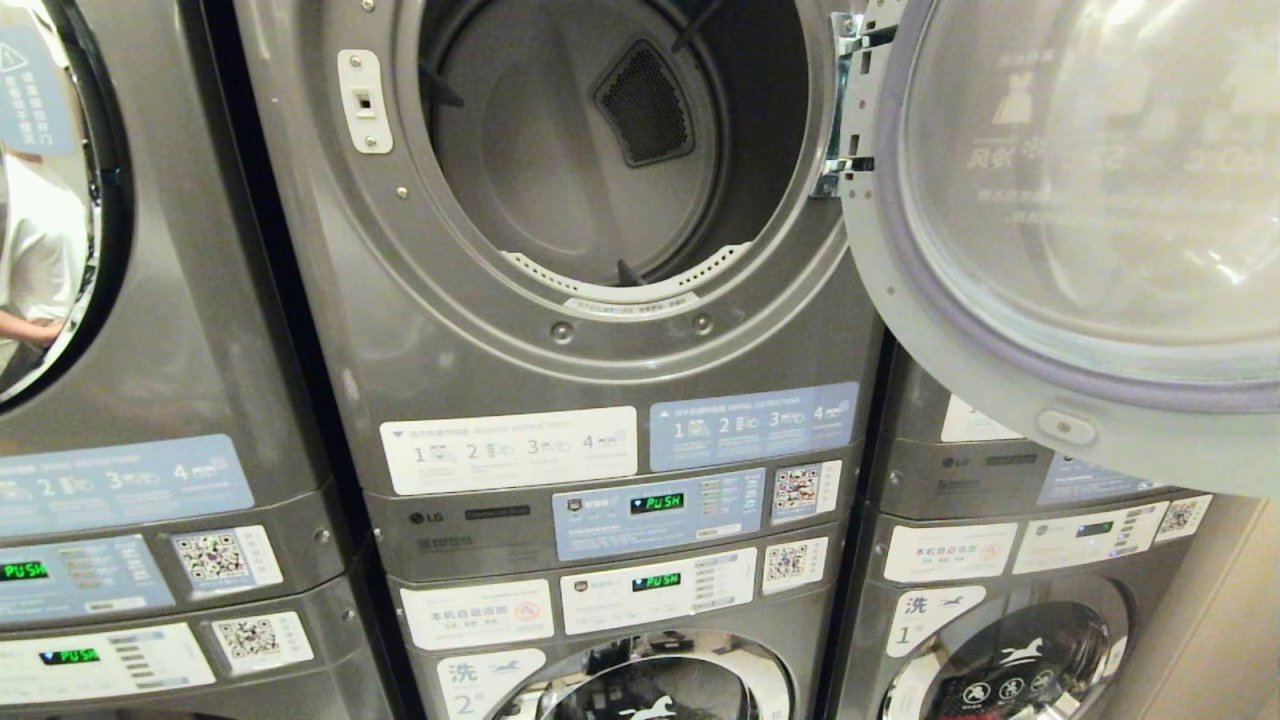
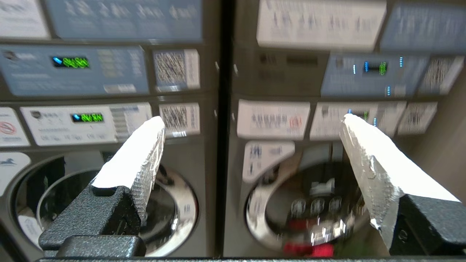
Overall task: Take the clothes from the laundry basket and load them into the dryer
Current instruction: Open the dryer
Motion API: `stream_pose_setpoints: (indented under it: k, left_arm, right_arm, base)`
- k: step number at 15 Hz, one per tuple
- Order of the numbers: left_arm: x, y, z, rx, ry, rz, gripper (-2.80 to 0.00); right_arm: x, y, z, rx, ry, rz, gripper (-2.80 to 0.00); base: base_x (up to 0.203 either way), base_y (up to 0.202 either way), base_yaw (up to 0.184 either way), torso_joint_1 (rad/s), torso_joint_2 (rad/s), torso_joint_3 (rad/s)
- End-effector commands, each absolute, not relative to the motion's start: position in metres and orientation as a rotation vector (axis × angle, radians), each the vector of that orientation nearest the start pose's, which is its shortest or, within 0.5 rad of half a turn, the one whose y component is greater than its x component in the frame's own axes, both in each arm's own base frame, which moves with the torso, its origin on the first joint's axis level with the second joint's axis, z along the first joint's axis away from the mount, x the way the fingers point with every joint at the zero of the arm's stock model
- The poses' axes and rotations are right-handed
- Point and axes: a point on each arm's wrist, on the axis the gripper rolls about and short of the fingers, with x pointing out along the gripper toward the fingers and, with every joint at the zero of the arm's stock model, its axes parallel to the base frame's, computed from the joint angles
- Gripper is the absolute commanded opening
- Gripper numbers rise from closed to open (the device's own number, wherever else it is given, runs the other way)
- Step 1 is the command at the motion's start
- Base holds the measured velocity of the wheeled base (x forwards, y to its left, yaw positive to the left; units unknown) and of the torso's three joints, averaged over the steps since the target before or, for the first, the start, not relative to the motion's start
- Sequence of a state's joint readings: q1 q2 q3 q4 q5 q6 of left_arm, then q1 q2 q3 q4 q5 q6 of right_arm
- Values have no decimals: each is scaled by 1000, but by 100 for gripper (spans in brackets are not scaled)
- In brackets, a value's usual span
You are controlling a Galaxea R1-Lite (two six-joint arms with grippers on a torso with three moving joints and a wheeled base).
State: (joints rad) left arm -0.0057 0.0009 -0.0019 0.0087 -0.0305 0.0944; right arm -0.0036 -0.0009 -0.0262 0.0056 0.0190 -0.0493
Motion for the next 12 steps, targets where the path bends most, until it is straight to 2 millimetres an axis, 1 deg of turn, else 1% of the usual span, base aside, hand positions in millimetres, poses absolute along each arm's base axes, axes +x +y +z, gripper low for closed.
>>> stream_pose_setpoints:
  k: [1,2,3,5,6,7,8,10,12]
  left_arm:
    - [-23,-1,75,95,4,-37,-280]
    - [-23,-1,75,97,4,-37,-280]
    - [-23,-1,75,97,4,-37,-280]
    - [-23,-1,75,93,4,-36,-280]
    - [-23,-1,75,95,4,-37,-280]
    - [-23,-1,75,95,4,-37,-280]
    - [-23,-1,75,93,4,-36,-280]
    - [-23,-1,75,95,4,-37,-280]
    - [-23,-1,75,95,4,-37,-280]
  right_arm:
    - [-31,2,101,-76,-90,61,0]
    - [-34,2,107,-91,-103,91,0]
    - [-36,2,110,-99,-114,90,0]
    - [-42,2,124,-121,-166,84,0]
    - [-43,3,128,-139,-176,88,-52]
    - [-43,3,133,-145,-177,100,-280]
    - [-41,3,139,-146,-167,115,-280]
    - [-33,4,157,-145,-129,148,-280]
    - [-18,4,178,-141,-87,182,-280]
  base:
    - [0,0,0,0,0,0]
    - [0,0,0,0,0,0]
    - [0,0,0,0,0,0]
    - [0,0,0,0,0,0]
    - [0,0,0,0,0,0]
    - [0,0,0,0,0,0]
    - [0,0,0,0,0,0]
    - [0,0,0,0,0,0]
    - [0,0,0,0,0,0]
